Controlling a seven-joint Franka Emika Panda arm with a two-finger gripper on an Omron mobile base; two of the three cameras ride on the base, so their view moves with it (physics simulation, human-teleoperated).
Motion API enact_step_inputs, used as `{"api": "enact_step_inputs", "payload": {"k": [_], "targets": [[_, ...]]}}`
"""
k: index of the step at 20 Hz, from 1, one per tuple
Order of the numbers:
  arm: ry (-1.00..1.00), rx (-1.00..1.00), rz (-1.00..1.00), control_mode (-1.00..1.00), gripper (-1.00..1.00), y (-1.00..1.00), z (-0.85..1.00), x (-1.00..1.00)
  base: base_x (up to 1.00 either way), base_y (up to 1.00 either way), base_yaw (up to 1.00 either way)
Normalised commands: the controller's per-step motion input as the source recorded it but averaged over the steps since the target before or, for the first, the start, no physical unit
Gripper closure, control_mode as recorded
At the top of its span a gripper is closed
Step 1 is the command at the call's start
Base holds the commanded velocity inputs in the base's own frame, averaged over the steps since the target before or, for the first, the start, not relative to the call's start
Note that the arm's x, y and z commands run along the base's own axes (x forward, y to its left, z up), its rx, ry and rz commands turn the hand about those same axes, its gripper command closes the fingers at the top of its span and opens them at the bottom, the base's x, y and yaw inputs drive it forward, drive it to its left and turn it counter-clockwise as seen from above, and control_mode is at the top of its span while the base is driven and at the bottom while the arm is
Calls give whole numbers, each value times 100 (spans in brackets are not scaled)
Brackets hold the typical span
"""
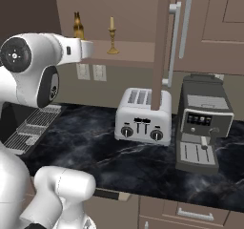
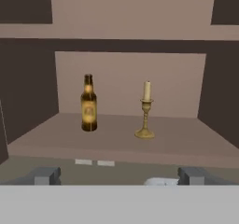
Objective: Get the candle and the beer from the cabinet and move them to the dining counter.
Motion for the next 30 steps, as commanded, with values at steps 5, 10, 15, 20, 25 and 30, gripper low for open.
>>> {"api": "enact_step_inputs", "payload": {"k": [5,10,15,20,25,30], "targets": [[-5,0,-3,-100,-100,-2,0,0,0,0,0],[-1,0,-7,-100,-100,-2,0,0,0,0,0],[0,0,-7,-100,-100,-3,0,6,0,0,0],[0,0,-7,-100,-100,-11,0,5,0,0,0],[0,0,-5,-100,-100,-8,0,8,0,0,0],[0,0,0,-100,-100,-5,0,16,0,0,0]]}}
